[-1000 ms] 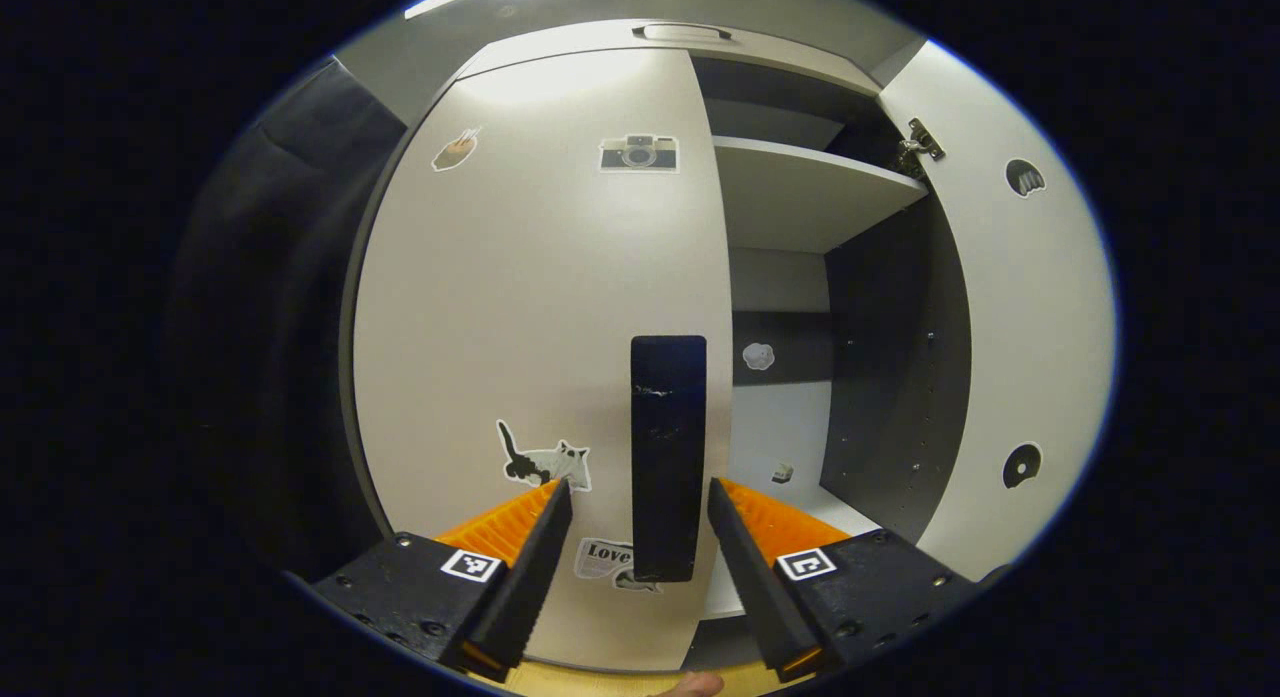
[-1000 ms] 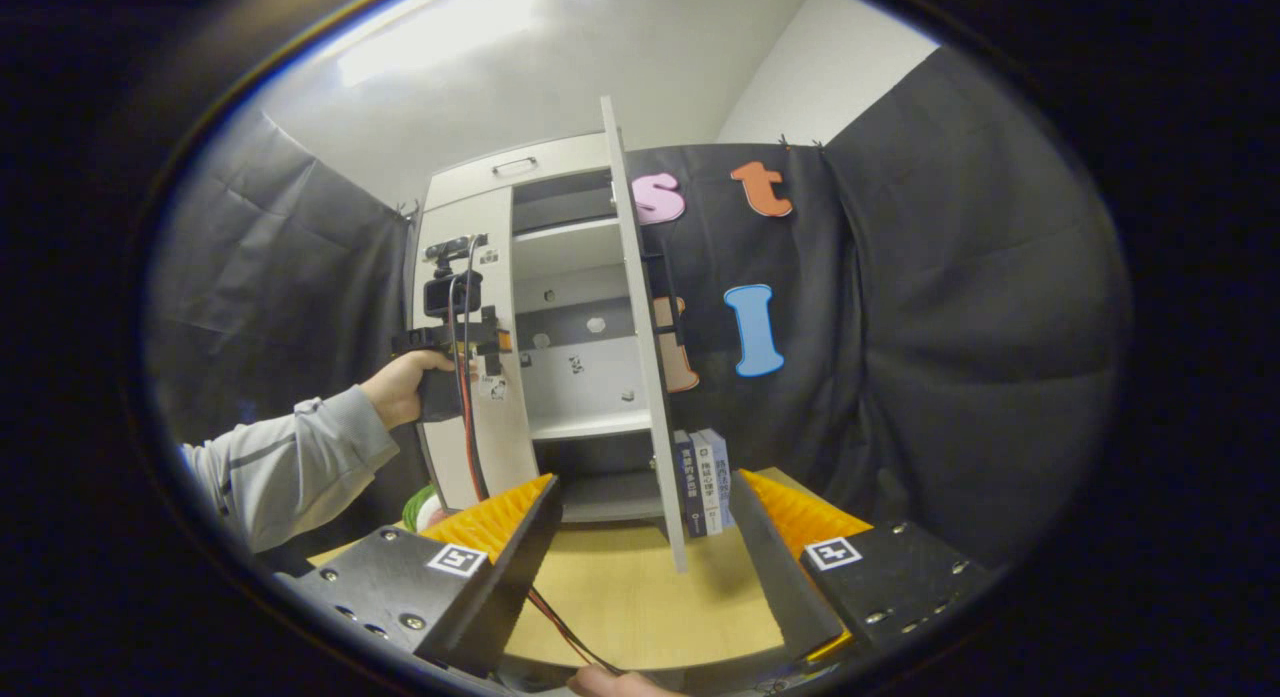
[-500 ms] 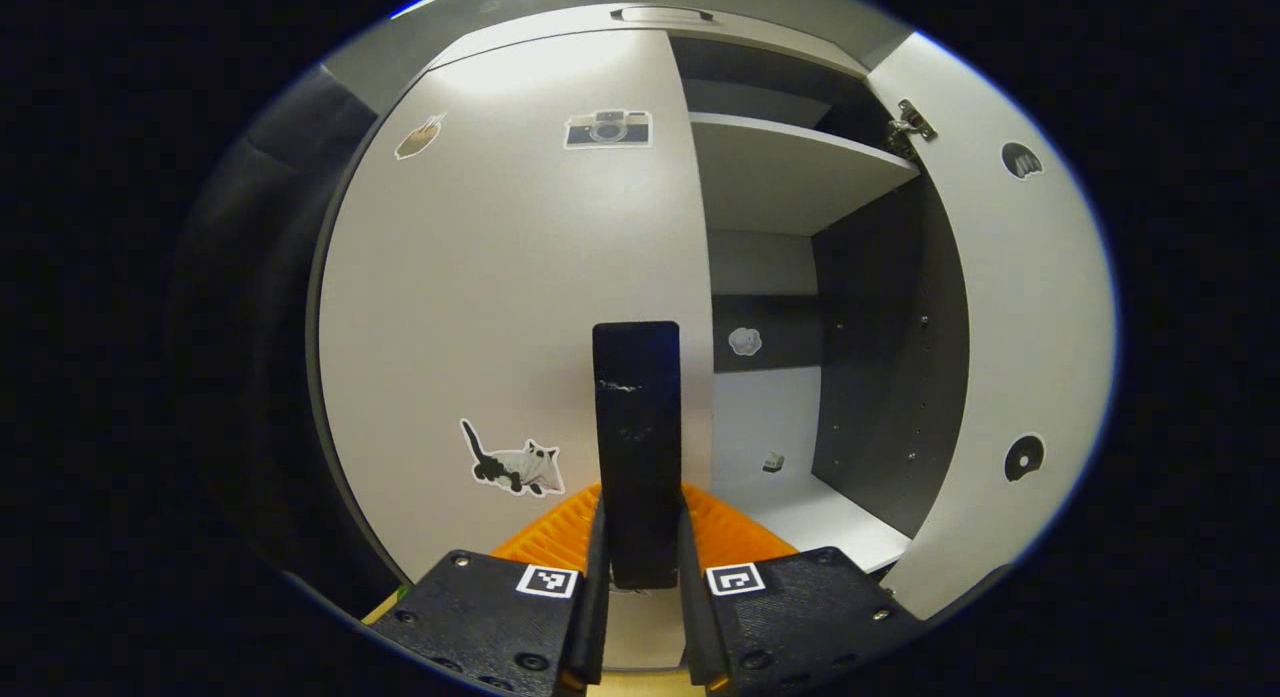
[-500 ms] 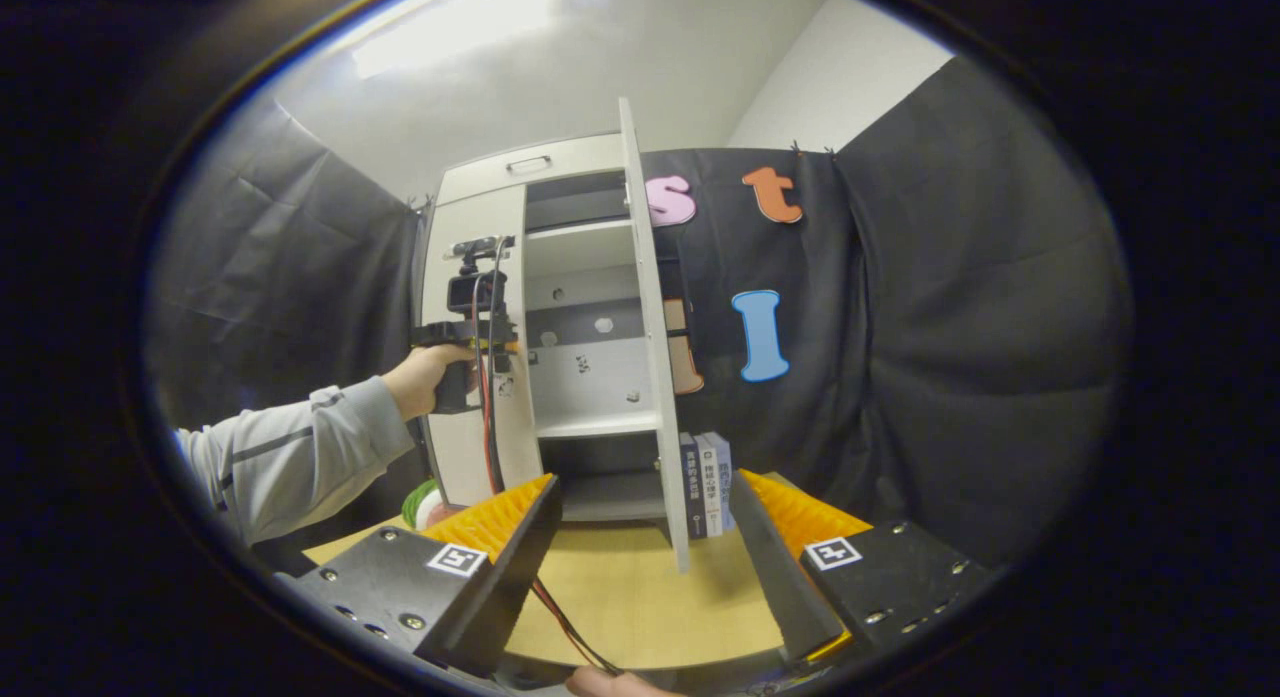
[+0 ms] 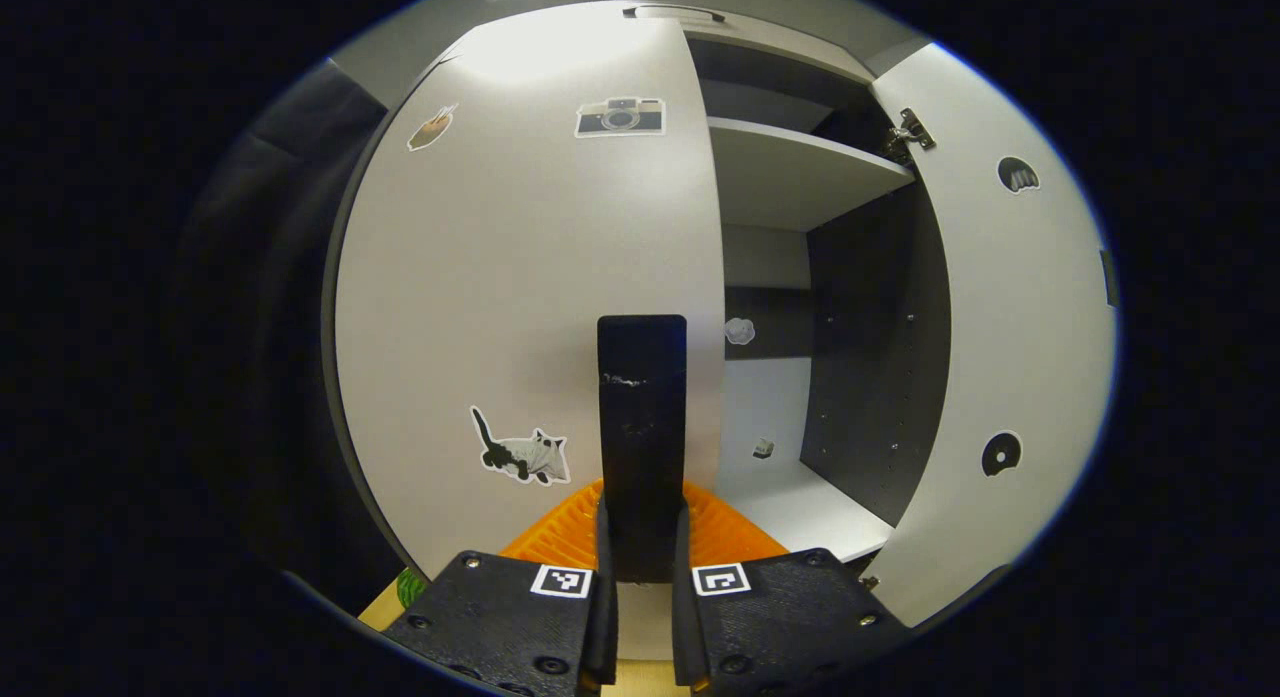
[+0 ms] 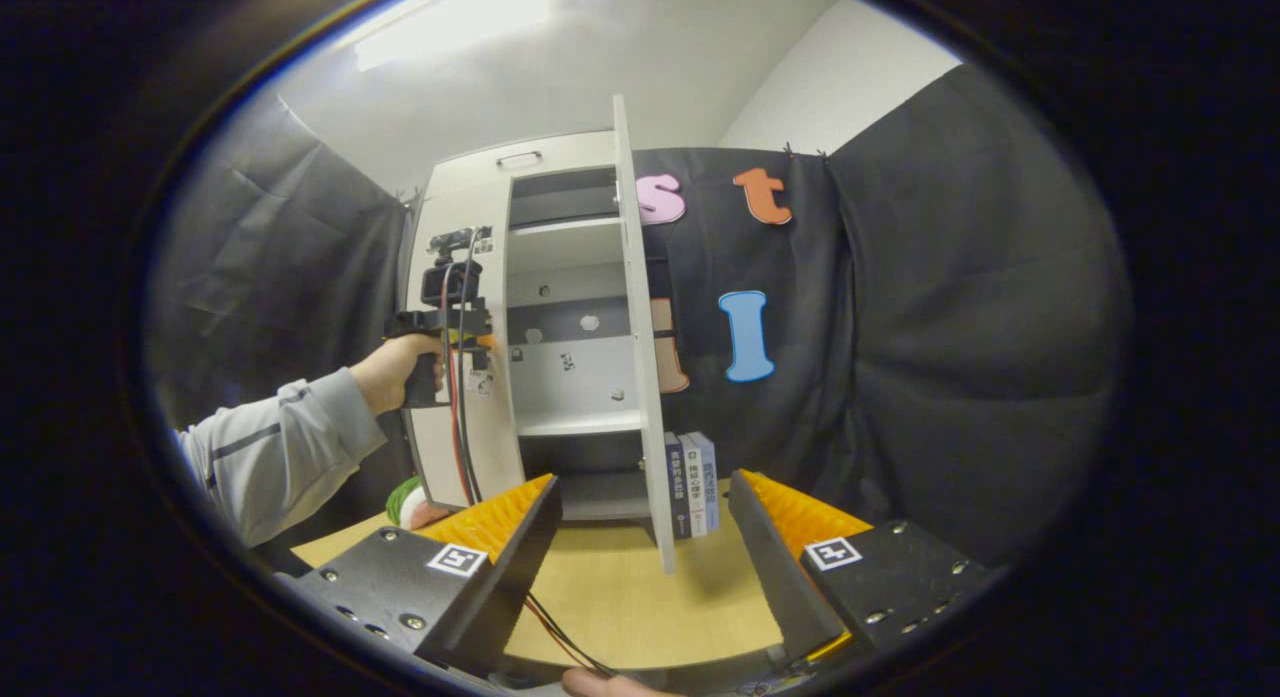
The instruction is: Open the right door of the double-door shoe cabinet with the right hand, and open the left door with the left hand.
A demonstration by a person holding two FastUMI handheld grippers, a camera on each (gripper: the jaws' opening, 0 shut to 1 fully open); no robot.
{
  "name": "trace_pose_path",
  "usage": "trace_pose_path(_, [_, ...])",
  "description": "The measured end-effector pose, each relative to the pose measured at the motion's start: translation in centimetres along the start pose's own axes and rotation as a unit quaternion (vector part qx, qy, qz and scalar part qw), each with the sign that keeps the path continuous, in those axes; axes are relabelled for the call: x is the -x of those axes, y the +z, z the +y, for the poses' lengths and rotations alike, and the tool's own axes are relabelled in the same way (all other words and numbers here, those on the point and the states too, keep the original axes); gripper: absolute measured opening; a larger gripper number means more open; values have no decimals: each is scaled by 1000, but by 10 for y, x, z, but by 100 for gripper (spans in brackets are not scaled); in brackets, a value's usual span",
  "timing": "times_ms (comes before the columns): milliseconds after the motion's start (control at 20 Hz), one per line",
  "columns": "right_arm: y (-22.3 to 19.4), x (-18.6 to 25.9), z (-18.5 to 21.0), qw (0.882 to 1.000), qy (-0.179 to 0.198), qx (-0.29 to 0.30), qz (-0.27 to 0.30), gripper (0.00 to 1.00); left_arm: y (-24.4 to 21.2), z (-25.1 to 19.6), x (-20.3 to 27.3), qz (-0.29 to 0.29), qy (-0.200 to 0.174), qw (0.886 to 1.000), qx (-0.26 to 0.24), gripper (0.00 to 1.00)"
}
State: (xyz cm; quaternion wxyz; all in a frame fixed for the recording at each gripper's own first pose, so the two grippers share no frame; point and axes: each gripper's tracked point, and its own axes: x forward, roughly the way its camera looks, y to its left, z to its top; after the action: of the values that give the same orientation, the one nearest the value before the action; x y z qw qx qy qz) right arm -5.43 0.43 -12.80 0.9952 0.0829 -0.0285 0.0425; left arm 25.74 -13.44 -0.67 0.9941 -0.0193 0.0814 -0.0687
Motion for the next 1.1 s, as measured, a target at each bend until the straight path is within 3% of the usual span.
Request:
trace_pose_path(50, [-1, 1, 3, 1000, 2, -1, 0, 99, 0, 1, 5, 0, -3, 1000, 2, 23])
trace_pose_path(100, [-1, 3, 5, 1000, 5, -3, 1, 96, 0, 2, 10, 0, -7, 1000, 4, 23])
trace_pose_path(300, [0, 2, 10, 1000, 6, 0, 1, 100, 0, 8, 24, 2, -19, 1000, 7, 22])
trace_pose_path(1100, [6, -5, 39, 1000, 18, 3, 1, 100, -2, 47, 86, -1, -38, 999, 4, 22])
